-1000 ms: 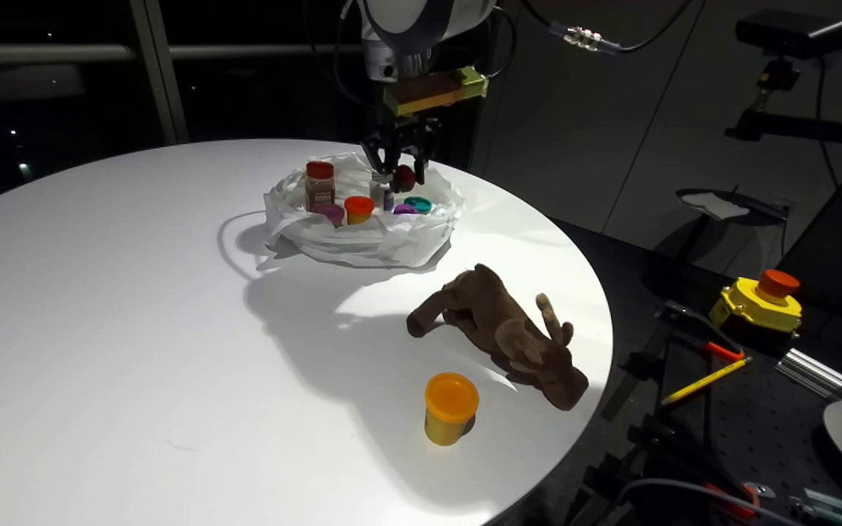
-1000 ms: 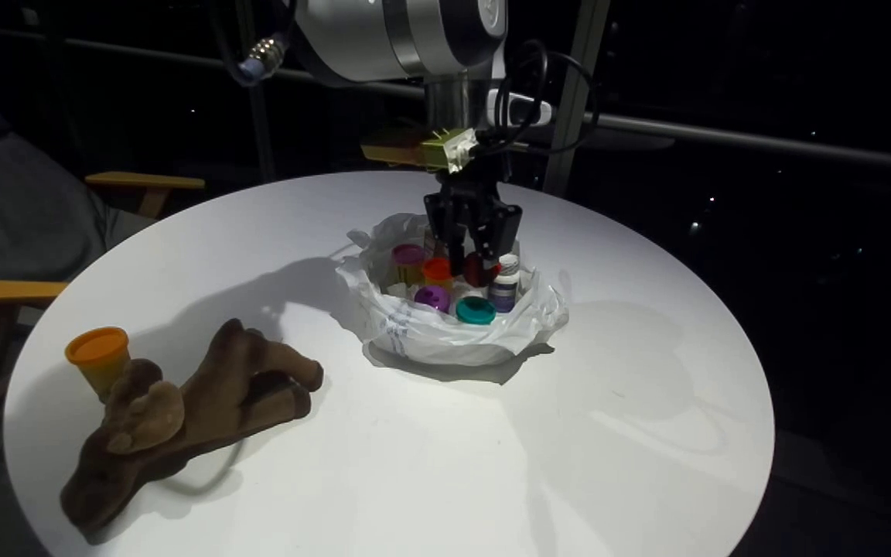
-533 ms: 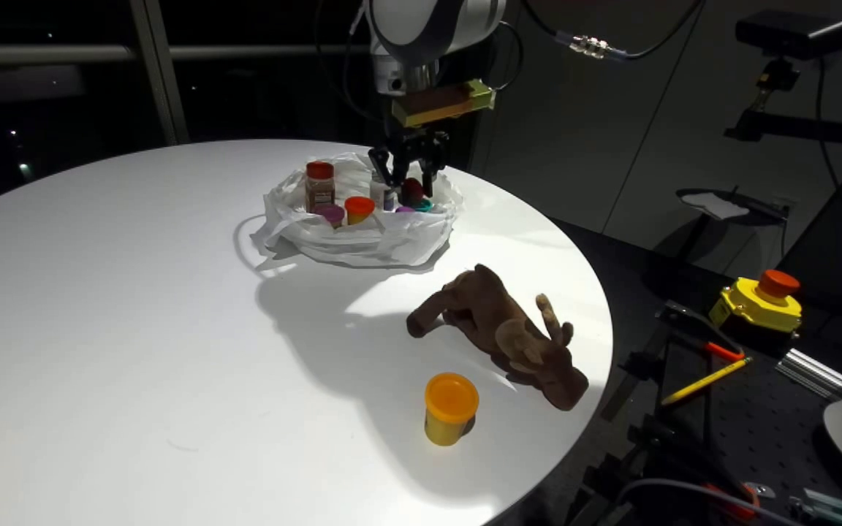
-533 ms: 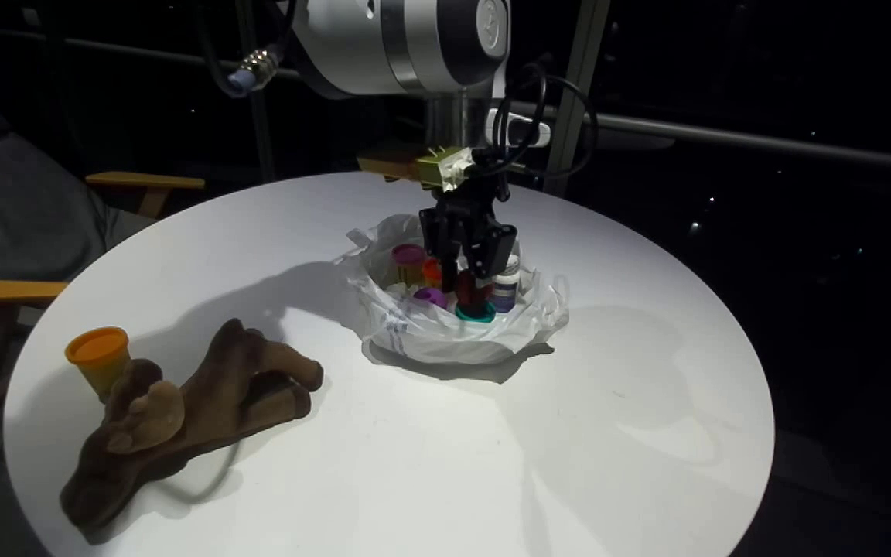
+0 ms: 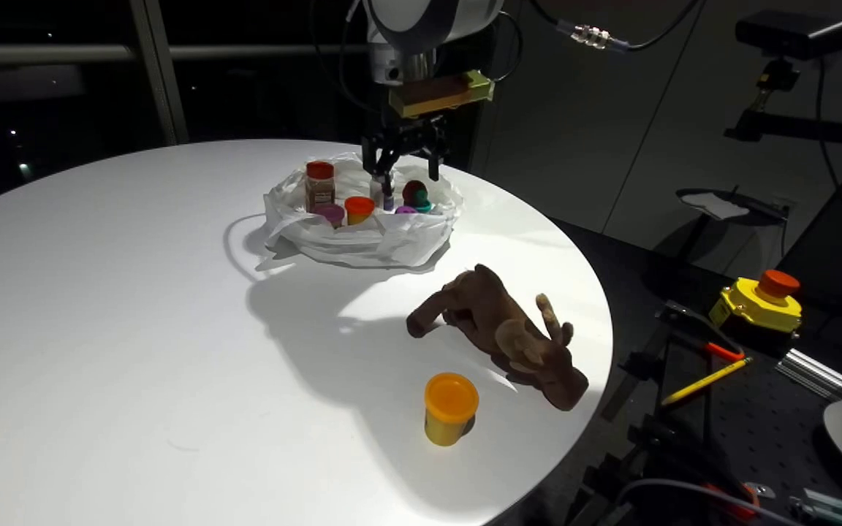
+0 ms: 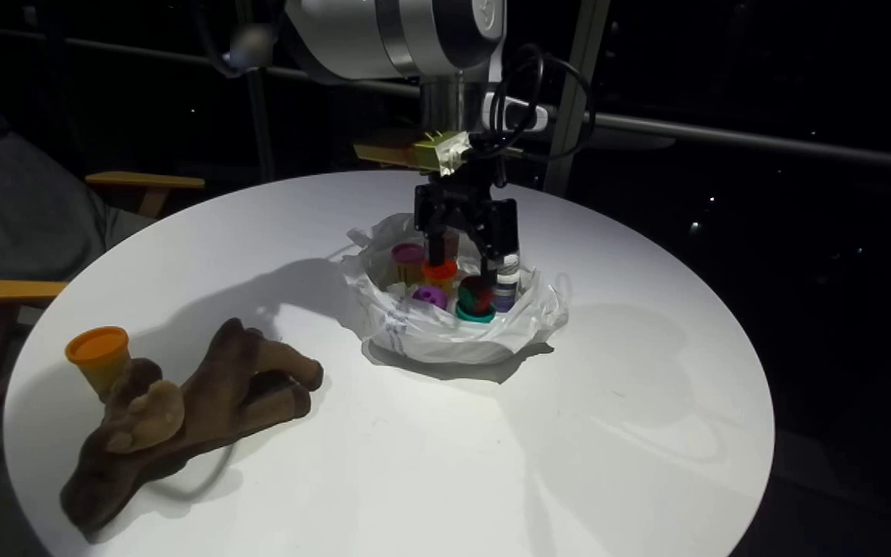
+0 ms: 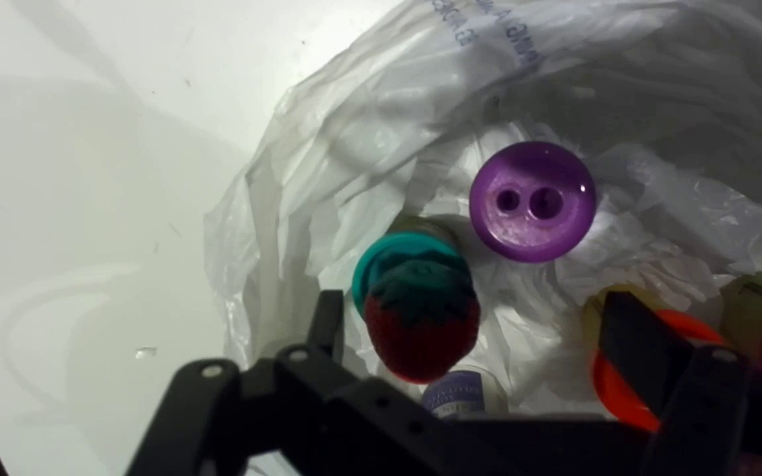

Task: Put the things on the table into the plastic bag

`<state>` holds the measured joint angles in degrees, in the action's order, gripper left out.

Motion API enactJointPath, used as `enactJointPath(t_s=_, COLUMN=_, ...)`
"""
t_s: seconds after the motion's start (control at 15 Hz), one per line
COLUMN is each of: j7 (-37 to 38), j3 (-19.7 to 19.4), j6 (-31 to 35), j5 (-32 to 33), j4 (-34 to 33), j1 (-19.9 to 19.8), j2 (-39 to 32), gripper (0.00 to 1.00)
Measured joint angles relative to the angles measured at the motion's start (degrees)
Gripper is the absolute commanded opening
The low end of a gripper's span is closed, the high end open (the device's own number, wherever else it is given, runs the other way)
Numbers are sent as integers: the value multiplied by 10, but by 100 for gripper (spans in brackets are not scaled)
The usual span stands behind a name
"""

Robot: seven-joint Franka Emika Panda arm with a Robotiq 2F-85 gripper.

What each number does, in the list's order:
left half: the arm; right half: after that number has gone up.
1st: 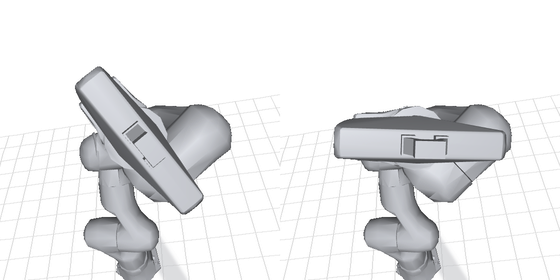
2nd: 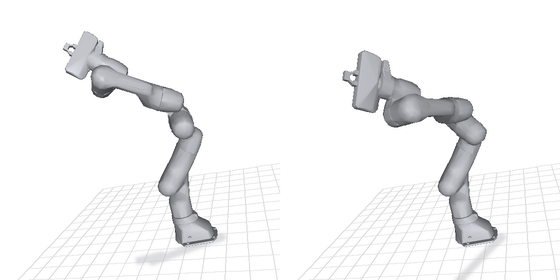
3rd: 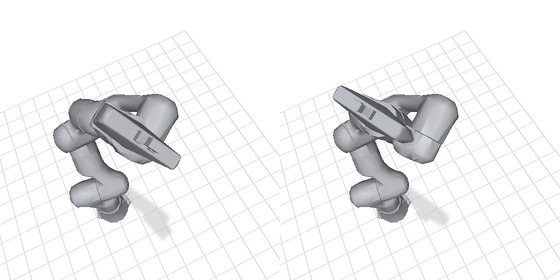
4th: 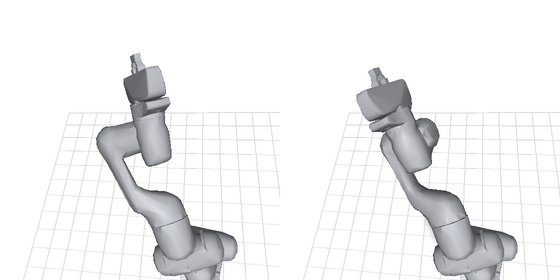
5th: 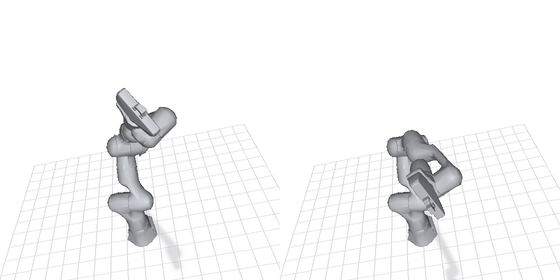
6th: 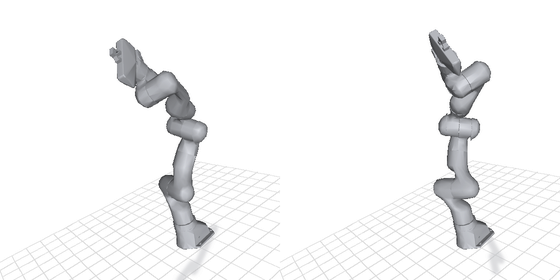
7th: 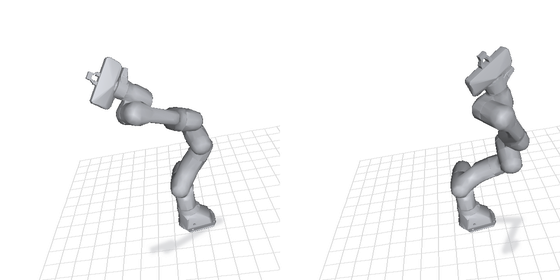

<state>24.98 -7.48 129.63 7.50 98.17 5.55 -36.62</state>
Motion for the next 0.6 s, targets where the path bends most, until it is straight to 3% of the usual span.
enactJointPath(t_s=0.33, j7=22, j3=8, j6=-54, j5=0, j4=13, j1=38, j2=53, gripper=100)
enactJointPath(t_s=0.6, j7=72, j3=33, j6=-88, j5=3, j4=64, j1=80, j2=115, gripper=100)
